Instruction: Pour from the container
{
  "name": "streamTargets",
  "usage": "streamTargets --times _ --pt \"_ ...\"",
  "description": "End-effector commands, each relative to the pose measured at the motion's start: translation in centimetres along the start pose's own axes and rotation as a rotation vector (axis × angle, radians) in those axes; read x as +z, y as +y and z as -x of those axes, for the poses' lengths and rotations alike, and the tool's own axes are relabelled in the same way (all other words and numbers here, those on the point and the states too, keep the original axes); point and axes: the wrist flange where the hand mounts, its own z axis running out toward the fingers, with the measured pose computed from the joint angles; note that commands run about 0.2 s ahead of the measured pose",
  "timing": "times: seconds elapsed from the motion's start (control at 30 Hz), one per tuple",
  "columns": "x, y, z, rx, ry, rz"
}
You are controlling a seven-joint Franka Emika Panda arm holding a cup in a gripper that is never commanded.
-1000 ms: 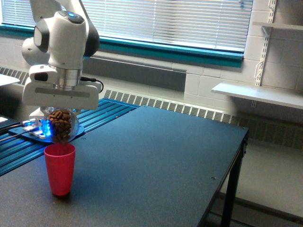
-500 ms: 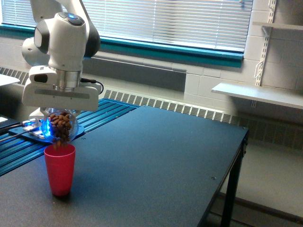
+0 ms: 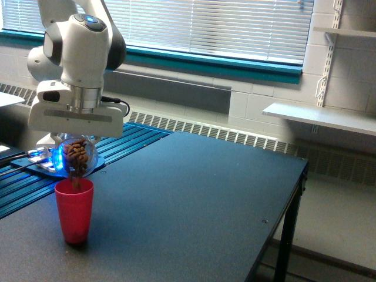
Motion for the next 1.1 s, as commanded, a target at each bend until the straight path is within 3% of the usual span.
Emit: streamTargets --times 0.03,0.83,1.1 --pt "-0.32 -0.40 0.21 0.016 -0.016 0.019" --pt "-0.42 -0.28 0.27 0.029 -0.037 0.036" --pt "-0.67 -0.42 0.29 0.037 -0.058 0.022"
